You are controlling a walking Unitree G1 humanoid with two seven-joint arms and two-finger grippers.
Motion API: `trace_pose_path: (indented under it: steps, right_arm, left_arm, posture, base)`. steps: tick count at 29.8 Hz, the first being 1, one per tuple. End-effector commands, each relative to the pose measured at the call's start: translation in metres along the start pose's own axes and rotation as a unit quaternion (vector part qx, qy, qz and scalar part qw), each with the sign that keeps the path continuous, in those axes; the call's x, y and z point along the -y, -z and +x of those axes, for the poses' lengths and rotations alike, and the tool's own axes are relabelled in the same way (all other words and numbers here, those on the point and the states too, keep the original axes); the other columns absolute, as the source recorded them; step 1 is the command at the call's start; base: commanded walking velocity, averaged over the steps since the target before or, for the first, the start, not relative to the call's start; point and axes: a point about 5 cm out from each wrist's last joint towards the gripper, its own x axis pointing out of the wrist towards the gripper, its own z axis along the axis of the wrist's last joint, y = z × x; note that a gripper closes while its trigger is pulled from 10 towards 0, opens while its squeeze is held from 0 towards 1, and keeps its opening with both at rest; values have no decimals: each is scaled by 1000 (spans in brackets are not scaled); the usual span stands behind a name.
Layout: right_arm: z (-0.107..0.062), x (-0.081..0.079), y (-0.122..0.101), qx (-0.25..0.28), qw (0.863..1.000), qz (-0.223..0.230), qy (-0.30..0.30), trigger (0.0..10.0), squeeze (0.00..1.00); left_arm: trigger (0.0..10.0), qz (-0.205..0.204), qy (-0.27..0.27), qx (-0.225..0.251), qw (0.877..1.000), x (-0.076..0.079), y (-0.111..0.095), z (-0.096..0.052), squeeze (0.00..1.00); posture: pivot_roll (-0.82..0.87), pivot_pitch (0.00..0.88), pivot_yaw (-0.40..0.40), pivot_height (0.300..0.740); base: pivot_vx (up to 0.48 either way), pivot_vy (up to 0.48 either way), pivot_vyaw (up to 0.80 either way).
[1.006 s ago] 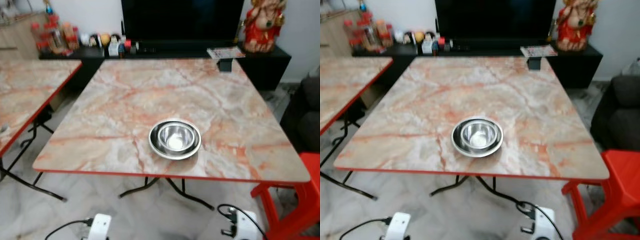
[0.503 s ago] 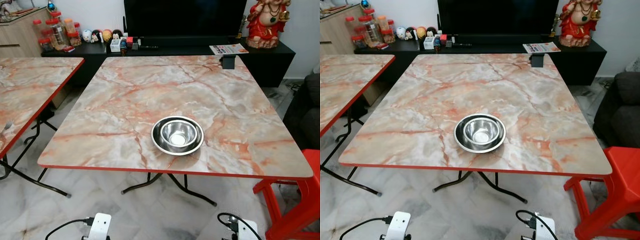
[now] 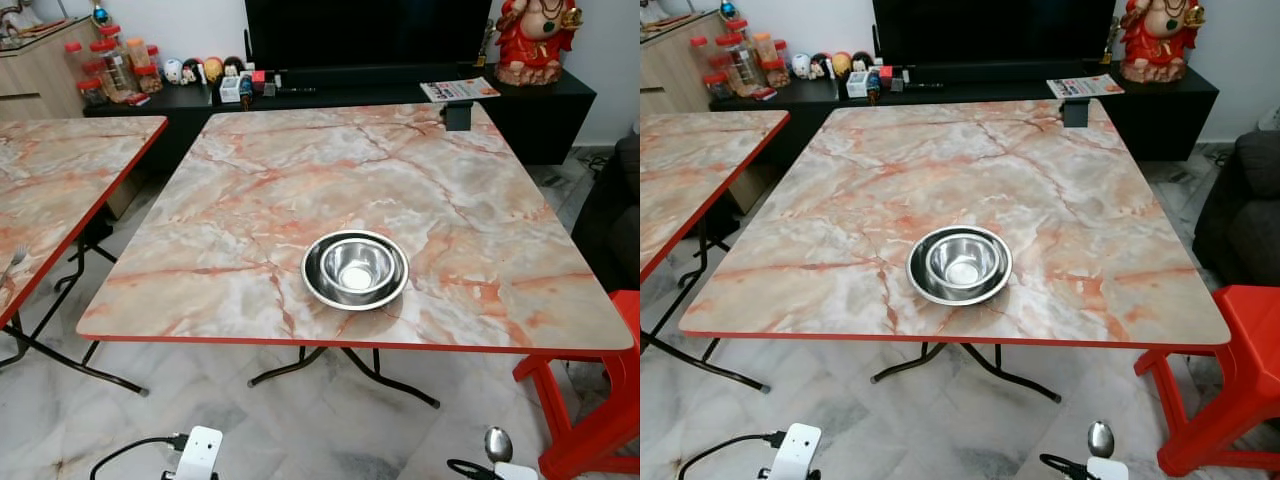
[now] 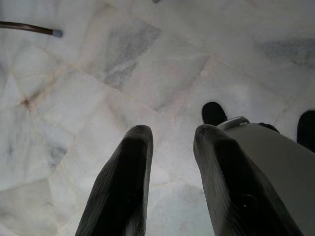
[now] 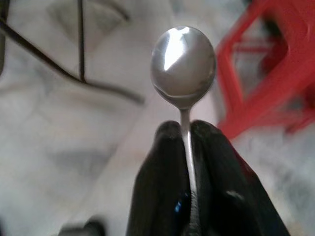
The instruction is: Setting the table
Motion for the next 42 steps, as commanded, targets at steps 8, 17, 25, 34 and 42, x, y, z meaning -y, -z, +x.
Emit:
trace_pose_path:
  steps: [8, 17, 25, 34, 42]
  right_arm:
    - [-2, 8, -44, 154, 988, -27, 11, 10000, 0]
    - [-1, 5, -96, 256, 966, -38, 3, 10000, 0]
    - [-4, 3, -121, 290, 956, -42, 0, 10000, 0]
    - [12, -9, -167, 304, 952, -26, -7, 10000, 0]
    - [41, -25, -233, 315, 948, -29, -27, 10000, 0]
  left_arm:
    - [10000, 6, 2, -2, 1000, -3, -1, 0, 0]
    - [10000, 7, 4, -1, 1000, -1, -1, 0, 0]
    - [10000, 4, 1, -1, 1000, -2, -1, 0, 0]
    - [10000, 5, 5, 0, 1000, 2, -2, 1, 0]
    - [10000, -1, 2, 0, 1000, 3, -3, 1, 0]
  posture:
    - [-125, 0, 68, 740]
    - [-121, 0, 61, 740]
    - [-119, 0, 59, 740]
    - [-117, 0, 56, 740]
    - [-98, 0, 40, 740]
  base:
    - [0, 0, 0]
    - [0, 0, 0]
    - [0, 0, 0]
    - [0, 0, 0]
    - [0, 0, 0]
